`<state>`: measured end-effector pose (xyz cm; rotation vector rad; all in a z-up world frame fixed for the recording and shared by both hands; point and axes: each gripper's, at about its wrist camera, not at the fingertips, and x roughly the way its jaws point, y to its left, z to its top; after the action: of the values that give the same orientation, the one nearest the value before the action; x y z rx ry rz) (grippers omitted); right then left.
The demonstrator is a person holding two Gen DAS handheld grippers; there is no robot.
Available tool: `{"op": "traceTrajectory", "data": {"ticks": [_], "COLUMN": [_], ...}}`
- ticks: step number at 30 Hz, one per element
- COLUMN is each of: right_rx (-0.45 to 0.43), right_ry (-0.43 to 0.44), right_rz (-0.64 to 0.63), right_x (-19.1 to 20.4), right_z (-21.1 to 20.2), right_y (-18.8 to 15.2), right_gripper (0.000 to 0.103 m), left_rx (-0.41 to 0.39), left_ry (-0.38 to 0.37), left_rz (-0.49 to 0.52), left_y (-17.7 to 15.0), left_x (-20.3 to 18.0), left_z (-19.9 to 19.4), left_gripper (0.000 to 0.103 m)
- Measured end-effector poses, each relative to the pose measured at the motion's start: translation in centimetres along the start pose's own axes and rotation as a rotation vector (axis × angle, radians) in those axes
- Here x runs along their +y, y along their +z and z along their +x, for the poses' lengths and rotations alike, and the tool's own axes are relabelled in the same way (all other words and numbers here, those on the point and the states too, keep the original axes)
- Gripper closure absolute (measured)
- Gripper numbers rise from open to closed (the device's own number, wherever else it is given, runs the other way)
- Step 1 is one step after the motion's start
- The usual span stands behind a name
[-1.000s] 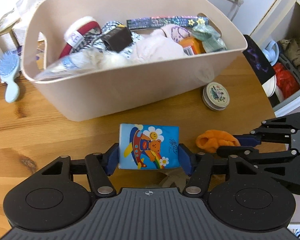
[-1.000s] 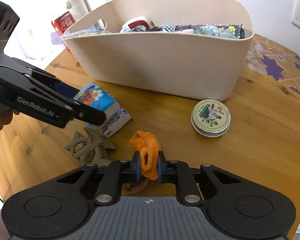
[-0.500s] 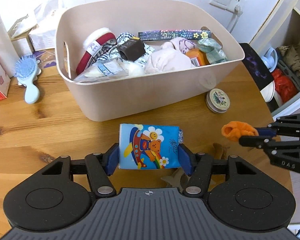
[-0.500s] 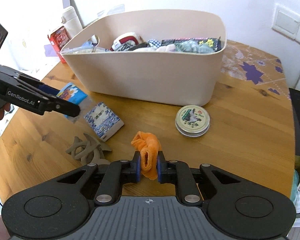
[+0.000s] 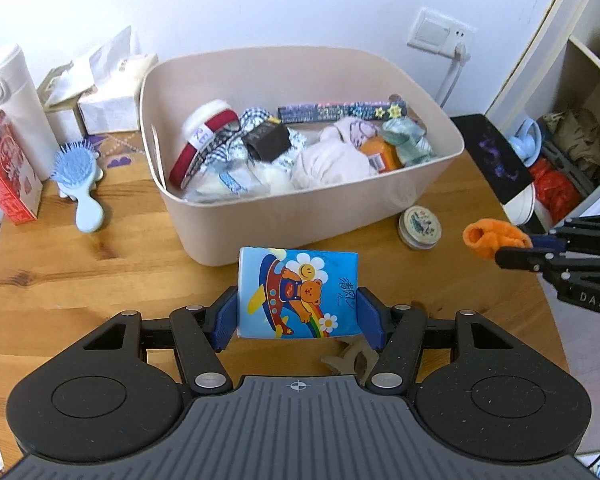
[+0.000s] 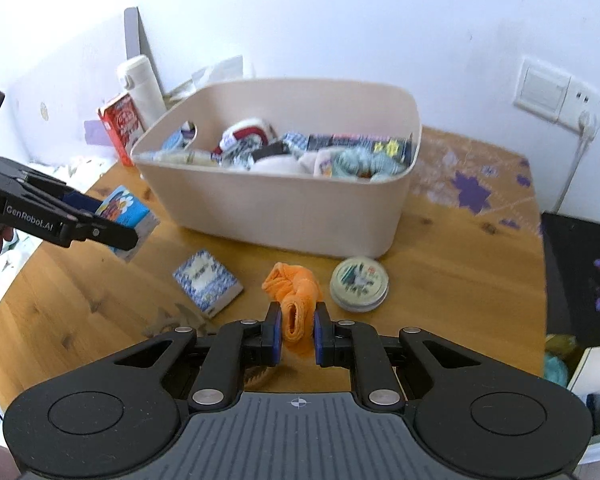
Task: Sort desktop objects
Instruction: 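Carry both items over the basket and open both tools to drop them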
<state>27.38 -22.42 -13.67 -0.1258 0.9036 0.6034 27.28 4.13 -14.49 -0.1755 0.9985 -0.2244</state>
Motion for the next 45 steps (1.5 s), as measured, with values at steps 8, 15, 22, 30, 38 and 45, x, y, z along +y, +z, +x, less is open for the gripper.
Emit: {"op": "traceTrajectory", "data": {"ticks": [8, 15, 22, 30, 38, 45], "right_rx": [-0.076, -0.138, -0.188, -0.199, -0.164, -0.132], "right_ry": [-0.038, -0.058, -0.082, -0.101, -0.114, -0.105], "right_rz": [-0.023, -0.049, -0.043, -0.053, -0.123, -0.146], "right_x": [0.0, 0.2, 0.2, 0.2, 0.1, -0.1], "right_z": [-2.1, -3.2, -3.1, -1.0, 2.0, 4.4], "right_y": [1.8, 3.9, 6.0, 8.2, 10.2, 11.2], "right_gripper": [0.088, 0.088, 0.088, 0.088, 0.088, 0.088], "left_rx": [-0.068, -0.119, -0.137, -0.152, -0.141, -0.109], "left_ry": [0.000, 0.014, 0.024, 0.046, 0.116, 0.145], "left_rz": [0.023, 0.022, 0.005, -0.019, -0.022, -0.046], "left_y": [1.5, 3.3, 4.8, 6.9, 8.6, 9.3], "left_x": [0.1, 0.6, 1.0, 1.4, 2.1, 2.5], "left_z": [-2.3, -3.2, -2.7, -1.0, 1.5, 3.7], "left_gripper": [0.041, 0.041, 0.041, 0.041, 0.041, 0.041]}}
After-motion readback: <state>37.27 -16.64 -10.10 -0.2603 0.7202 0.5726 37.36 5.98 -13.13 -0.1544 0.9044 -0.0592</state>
